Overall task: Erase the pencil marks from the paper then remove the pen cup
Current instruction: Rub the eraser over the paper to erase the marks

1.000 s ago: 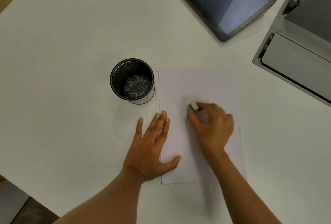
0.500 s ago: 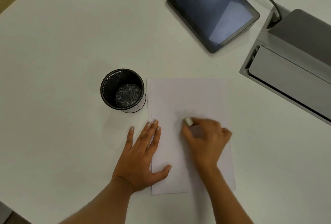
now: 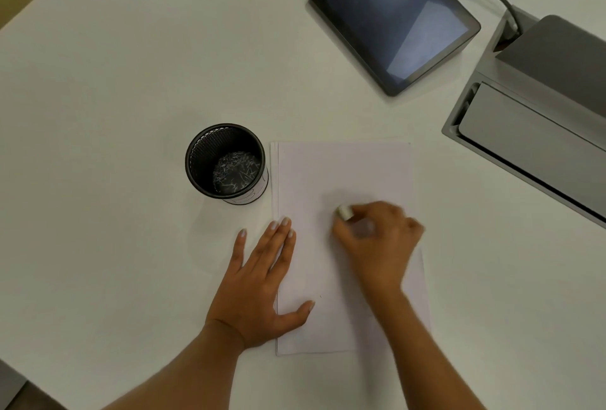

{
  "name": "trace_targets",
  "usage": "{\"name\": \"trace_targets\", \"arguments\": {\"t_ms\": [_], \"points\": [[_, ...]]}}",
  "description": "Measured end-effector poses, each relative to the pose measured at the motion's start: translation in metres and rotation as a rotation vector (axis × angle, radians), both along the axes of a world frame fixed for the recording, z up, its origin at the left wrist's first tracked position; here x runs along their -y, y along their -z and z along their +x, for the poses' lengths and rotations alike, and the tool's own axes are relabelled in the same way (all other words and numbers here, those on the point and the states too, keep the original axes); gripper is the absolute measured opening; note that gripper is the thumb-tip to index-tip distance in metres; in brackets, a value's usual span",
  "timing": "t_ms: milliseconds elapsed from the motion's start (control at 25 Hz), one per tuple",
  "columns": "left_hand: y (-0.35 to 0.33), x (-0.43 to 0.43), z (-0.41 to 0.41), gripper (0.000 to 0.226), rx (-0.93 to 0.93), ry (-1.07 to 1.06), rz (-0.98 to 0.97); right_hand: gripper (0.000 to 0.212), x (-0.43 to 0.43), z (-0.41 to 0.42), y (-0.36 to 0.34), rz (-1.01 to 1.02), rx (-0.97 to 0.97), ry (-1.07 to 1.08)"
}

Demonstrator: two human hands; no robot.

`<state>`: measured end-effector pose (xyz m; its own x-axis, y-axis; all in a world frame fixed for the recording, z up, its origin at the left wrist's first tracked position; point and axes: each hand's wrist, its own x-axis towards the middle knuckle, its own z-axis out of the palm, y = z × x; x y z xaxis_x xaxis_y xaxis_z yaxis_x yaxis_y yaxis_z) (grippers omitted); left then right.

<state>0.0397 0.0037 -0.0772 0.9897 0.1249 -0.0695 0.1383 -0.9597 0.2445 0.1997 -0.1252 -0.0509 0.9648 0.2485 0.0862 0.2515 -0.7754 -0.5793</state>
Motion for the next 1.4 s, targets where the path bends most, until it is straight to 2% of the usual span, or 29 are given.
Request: {"name": "trace_targets", "arguments": {"t_ms": [80, 120, 160, 280, 360, 440, 560, 600, 720, 800, 880, 1040, 1120, 1240, 1320, 1400], "points": [[0.0, 0.0, 0.0, 0.098, 0.007, 0.002, -0.005, 0.014, -0.005, -0.035, 0.002, -0.002, 0.034, -0.265], [0.0, 0.001, 0.0, 0.097, 0.005, 0.003, -0.008, 0.015, -0.003, -0.036, 0.003, -0.026, 0.059, -0.318], [0.0, 0.0, 0.0, 0.098, 0.002, 0.001, -0.008, 0.016, -0.001, -0.024, 0.004, -0.049, 0.078, -0.286], [-0.001, 0.0, 0.0, 0.098, -0.007, 0.002, 0.005, 0.02, 0.009, 0.029, 0.005, -0.065, 0.073, 0.01], [-0.001, 0.0, 0.0, 0.098, -0.013, 0.005, 0.007, 0.019, 0.007, 0.036, 0.002, -0.039, 0.038, 0.104], [0.0, 0.0, 0.0, 0.098, -0.013, 0.006, 0.004, 0.016, -0.005, 0.009, -0.001, -0.023, 0.04, 0.056], [0.002, 0.0, -0.001, 0.098, -0.007, 0.009, 0.004, 0.016, -0.007, -0.034, 0.001, -0.023, 0.078, -0.22], [0.001, 0.0, -0.002, 0.098, -0.01, 0.009, 0.003, 0.017, -0.005, -0.027, 0.002, -0.042, 0.095, -0.237], [0.0, 0.0, 0.0, 0.099, -0.011, 0.011, 0.012, 0.017, 0.005, 0.031, 0.004, -0.081, 0.12, 0.022], [0.001, 0.001, -0.001, 0.099, -0.014, 0.009, -0.003, 0.017, 0.01, 0.052, 0.002, -0.068, 0.068, 0.142], [0.001, 0.0, -0.001, 0.1, -0.013, 0.009, -0.016, 0.016, -0.001, 0.033, -0.002, -0.049, 0.03, 0.106], [0.002, 0.001, -0.001, 0.098, -0.013, 0.008, -0.008, 0.017, -0.013, -0.026, 0.0, -0.052, 0.104, -0.285], [0.002, 0.0, -0.001, 0.099, -0.017, 0.007, -0.011, 0.017, -0.006, 0.006, 0.002, -0.095, 0.142, -0.19], [0.002, 0.0, -0.001, 0.1, -0.02, 0.008, -0.003, 0.018, 0.008, 0.057, -0.001, -0.076, 0.076, 0.133], [0.002, 0.001, -0.001, 0.099, -0.017, 0.007, 0.0, 0.017, 0.002, 0.046, -0.001, -0.05, 0.054, 0.11], [0.003, 0.001, -0.001, 0.099, -0.012, 0.005, 0.004, 0.016, -0.012, 0.007, 0.001, -0.028, 0.074, -0.123]]}}
